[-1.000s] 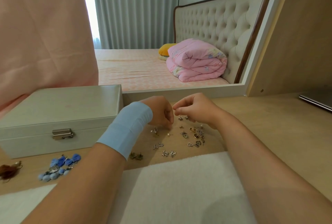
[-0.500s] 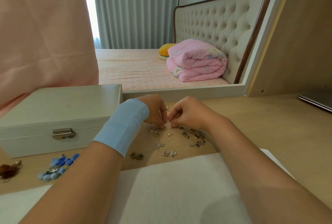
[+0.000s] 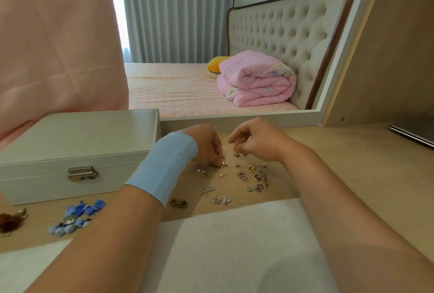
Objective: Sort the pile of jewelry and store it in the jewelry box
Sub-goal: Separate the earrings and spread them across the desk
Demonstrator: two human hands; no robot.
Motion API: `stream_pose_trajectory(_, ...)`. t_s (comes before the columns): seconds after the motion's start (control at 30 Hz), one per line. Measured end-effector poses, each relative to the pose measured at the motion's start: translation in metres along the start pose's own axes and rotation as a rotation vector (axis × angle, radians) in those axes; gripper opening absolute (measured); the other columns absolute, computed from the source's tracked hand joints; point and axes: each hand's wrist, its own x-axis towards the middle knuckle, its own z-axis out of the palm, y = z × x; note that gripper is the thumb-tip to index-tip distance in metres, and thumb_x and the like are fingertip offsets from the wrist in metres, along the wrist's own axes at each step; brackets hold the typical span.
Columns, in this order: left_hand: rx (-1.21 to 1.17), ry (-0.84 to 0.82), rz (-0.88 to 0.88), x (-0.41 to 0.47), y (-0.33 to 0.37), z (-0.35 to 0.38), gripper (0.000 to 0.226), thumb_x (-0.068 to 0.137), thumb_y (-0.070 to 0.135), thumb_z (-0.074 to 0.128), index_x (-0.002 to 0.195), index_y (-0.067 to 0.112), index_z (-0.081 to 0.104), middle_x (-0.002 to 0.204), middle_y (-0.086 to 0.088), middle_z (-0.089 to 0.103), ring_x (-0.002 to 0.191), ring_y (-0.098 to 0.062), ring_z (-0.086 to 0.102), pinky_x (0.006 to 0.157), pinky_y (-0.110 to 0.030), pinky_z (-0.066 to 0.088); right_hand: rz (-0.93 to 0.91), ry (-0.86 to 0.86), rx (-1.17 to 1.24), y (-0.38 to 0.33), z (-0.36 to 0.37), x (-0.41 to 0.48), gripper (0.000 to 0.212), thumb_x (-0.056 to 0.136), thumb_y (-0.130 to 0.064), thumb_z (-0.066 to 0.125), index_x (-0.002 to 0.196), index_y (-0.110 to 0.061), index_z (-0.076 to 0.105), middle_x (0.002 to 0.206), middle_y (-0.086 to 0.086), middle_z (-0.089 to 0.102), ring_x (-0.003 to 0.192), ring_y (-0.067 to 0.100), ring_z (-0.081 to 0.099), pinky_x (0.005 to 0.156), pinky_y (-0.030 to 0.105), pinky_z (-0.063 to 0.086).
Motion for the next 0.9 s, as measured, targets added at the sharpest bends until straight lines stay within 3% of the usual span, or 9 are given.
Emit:
stream_pose_trajectory(0.13,0.037,-0.033,0.006,-0.001,0.002,-0.003,0.01,0.085,0.034,0.073,0.093,0.03,0.079,0.087,0.017,0.072,0.084,-0.007,0.067,0.084,-0.028,0.055,0.015,-0.059,-0.074,0.001,-0.014,-0.003,0.016,0.08,-0.013,0.082,0.085,-0.028,0.081,0.089,-0.01,0.077,0.086,0.003,0.071,0.088,0.026,0.057)
stream_pose_trajectory(0.23,0.055,-0.01,0.018,0.0,0.004,0.0,0.01,0.085,0.034,0.072,0.093,0.03,0.078,0.087,0.017,0.071,0.079,-0.004,0.063,0.081,-0.026,0.053,0.012,-0.103,-0.106,-0.004,-0.012,-0.005,0.013,0.079,-0.016,0.083,0.085,-0.027,0.082,0.084,-0.015,0.076,0.084,0.001,0.07,0.084,0.022,0.055)
stream_pose_trajectory(0.33,0.045,-0.026,-0.012,0.001,0.003,0.0,0.01,0.088,0.032,0.07,0.094,0.029,0.077,0.087,0.011,0.074,0.067,-0.006,0.064,0.079,-0.027,0.057,0.014,-0.128,-0.174,-0.007,-0.008,-0.005,0.01,0.079,-0.019,0.084,0.084,-0.027,0.082,0.082,-0.017,0.076,0.082,-0.001,0.069,0.081,0.022,0.055)
stream_pose_trajectory(0.53,0.03,-0.027,-0.028,0.002,0.002,0.001,0.013,0.087,0.039,0.069,0.092,0.028,0.074,0.086,0.01,0.074,0.073,-0.01,0.068,0.078,-0.03,0.059,0.048,-0.176,-0.272,-0.007,0.001,-0.004,0.007,0.08,-0.02,0.083,0.081,-0.027,0.082,0.078,-0.013,0.076,0.078,0.003,0.069,0.077,0.027,0.057)
stream_pose_trajectory(0.7,-0.116,0.124,0.075,-0.002,0.011,-0.008,0.021,0.079,0.042,0.077,0.093,0.031,0.066,0.089,0.015,0.065,0.074,-0.005,0.061,0.068,-0.024,0.051,0.045,-0.07,-0.025,-0.005,-0.009,-0.003,0.007,0.083,-0.019,0.081,0.078,-0.025,0.08,0.077,-0.011,0.075,0.077,0.004,0.066,0.077,0.027,0.054)
stream_pose_trajectory(0.8,-0.278,0.215,0.14,-0.002,0.015,-0.007,0.03,0.072,0.035,0.085,0.092,0.029,0.063,0.088,0.011,0.068,0.073,-0.005,0.059,0.063,-0.023,0.045,0.055,-0.002,0.139,-0.006,-0.017,-0.004,0.006,0.085,-0.024,0.08,0.08,-0.021,0.079,0.075,-0.009,0.073,0.058,-0.003,0.056,0.061,0.02,0.045)
stream_pose_trajectory(0.9,-0.421,0.276,0.152,0.0,0.016,-0.004,0.026,0.072,0.028,0.087,0.088,0.024,0.067,0.081,0.005,0.071,0.066,-0.007,0.061,0.069,-0.029,0.055,0.122,0.008,0.226,-0.007,-0.02,-0.009,0.015,0.089,-0.031,0.077,0.087,-0.016,0.076,0.081,-0.003,0.073,0.05,0.002,0.05,0.045,0.016,0.035)
